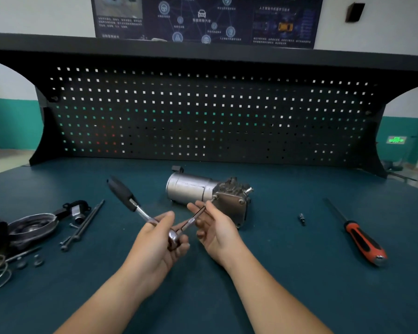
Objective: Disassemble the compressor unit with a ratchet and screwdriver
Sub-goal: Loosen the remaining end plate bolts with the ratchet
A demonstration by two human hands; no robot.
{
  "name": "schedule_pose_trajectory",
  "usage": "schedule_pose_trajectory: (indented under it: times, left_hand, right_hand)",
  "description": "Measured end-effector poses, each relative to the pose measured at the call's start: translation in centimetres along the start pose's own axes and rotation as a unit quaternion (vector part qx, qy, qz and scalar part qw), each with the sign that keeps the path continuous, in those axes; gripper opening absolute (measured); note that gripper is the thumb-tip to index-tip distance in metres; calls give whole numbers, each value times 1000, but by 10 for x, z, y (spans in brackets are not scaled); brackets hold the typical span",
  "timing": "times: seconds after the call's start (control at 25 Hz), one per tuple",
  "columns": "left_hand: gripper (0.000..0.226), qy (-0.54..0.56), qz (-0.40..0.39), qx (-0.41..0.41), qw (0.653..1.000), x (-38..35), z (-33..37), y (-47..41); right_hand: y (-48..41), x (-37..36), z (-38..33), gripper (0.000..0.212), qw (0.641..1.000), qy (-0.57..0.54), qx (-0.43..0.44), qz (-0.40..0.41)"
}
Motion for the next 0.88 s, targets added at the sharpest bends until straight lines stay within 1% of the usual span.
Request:
schedule_pose_trajectory:
  times: [0.08, 0.16, 0.2, 0.24, 0.28, 0.32, 0.36, 0.4, 0.44, 0.48, 0.52, 0.56, 0.6, 0.68, 0.76, 0.8, 0.84, 0.88]
  left_hand:
    - [15, 66, 9, 41, 997, 3, 4, 0]
    - [11, 66, -23, 58, 996, 6, 7, -1]
    - [12, 30, -47, 53, 997, 6, 7, -1]
    - [21, -39, -68, 40, 996, 5, 8, 0]
    - [31, -136, -84, 12, 987, 5, 9, 2]
    - [39, -254, -92, -33, 962, 5, 9, 5]
    - [45, -383, -98, -100, 913, 5, 9, 6]
    - [50, -516, -107, -168, 833, 5, 8, 7]
    - [53, -631, -120, -222, 733, 3, 4, 9]
    - [55, -704, -127, -251, 652, 1, 0, 11]
    - [56, -732, -125, -263, 616, 1, -3, 11]
    - [57, -729, -123, -265, 619, 1, -6, 10]
    - [56, -702, -124, -260, 651, 1, -7, 9]
    - [44, -590, -123, -225, 765, 0, -9, 7]
    - [30, -415, -113, -131, 893, -1, -13, 2]
    - [26, -309, -100, -68, 943, -1, -15, 0]
    - [21, -217, -89, -9, 972, -1, -16, -2]
    - [17, -148, -86, 32, 985, -1, -16, -4]
  right_hand:
    - [0, 1, 0, 19, 1000, 2, 13, 15]
    - [-1, 1, 1, 19, 999, 9, 22, 26]
    - [-2, 2, 1, 19, 999, 7, 24, 29]
    - [-3, 3, 1, 19, 999, -1, 26, 32]
    - [-3, 4, 0, 19, 999, -11, 27, 33]
    - [-3, 6, 0, 19, 999, -19, 27, 33]
    - [-3, 6, -1, 19, 999, -24, 25, 32]
    - [-3, 6, -1, 19, 999, -26, 22, 34]
    - [-3, 6, -1, 20, 999, -24, 20, 36]
    - [-3, 7, -1, 20, 999, -19, 20, 36]
    - [-4, 7, -1, 20, 999, -15, 19, 36]
    - [-4, 7, -1, 21, 999, -16, 15, 36]
    - [-5, 8, -1, 21, 999, -24, 9, 33]
    - [-4, 8, -1, 21, 998, -56, -6, 15]
    - [-4, 10, -2, 20, 998, -64, -3, 10]
    - [-4, 11, -2, 19, 998, -53, 4, 13]
    - [-4, 11, -2, 18, 999, -43, 12, 17]
    - [-4, 11, -2, 17, 999, -36, 21, 20]
Point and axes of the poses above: each hand's wrist, its own y-axis away from the middle knuckle, its own x-axis out of the back of the hand, z = x × y, the point moved 3 cm from there along -y, towards the middle knuckle, and after that the axes turned 4 degrees about -z, right-handed, at the moved point
